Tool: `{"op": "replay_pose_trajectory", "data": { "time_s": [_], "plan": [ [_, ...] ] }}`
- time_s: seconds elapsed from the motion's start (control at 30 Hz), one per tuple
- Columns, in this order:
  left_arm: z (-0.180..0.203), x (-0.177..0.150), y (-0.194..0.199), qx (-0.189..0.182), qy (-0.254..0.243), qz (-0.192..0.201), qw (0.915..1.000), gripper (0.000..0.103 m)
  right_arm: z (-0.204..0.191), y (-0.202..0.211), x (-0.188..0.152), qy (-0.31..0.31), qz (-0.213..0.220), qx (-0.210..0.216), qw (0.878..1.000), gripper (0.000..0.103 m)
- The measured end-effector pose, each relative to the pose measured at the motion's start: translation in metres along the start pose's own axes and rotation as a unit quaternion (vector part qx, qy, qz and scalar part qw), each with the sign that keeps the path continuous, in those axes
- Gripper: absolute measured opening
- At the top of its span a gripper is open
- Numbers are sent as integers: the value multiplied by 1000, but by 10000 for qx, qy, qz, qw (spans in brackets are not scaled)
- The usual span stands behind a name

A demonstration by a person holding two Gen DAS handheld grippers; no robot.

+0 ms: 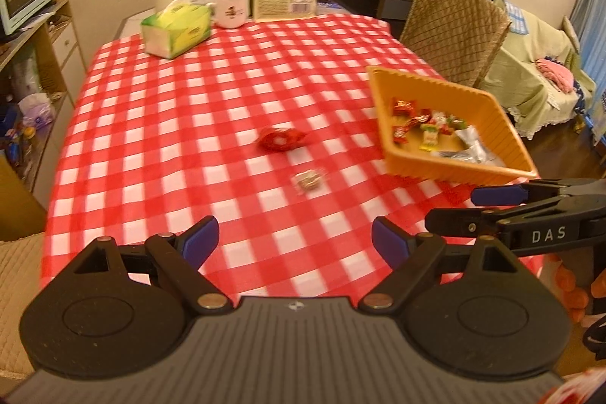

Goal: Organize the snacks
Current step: 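Withdraw both open tools from the tray toward the remaining candies, then grasp the clear-wrapped small candy with the right tool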

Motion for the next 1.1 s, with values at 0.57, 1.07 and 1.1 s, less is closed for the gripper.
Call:
{"op": "replay_pose_trajectory", "data": {
  "time_s": [0.57,1.07,1.1],
  "plan": [
    [-73,-2,-9,135,66,-57,9999,84,-40,-54,6,27,-48,-226,9997,89],
    [-95,14,-48,-46,-41,-177,9998,82,-37,-104,23,-303,-144,-402,9986,56],
    [-95,15,-51,-59,-51,-193,9998,81,-36,-108,24,-328,-172,-424,9984,53]
  ]
}}
Point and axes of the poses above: each gripper's, at about its wrist camera, not at the fingertips, and y roughly against the way its jaws point, z to its right, x to its top, the point moved 8 cm from there along -y, roughly the way its jaws point, and after that the axes turned 1 degree about y, right-handed, at the moved point
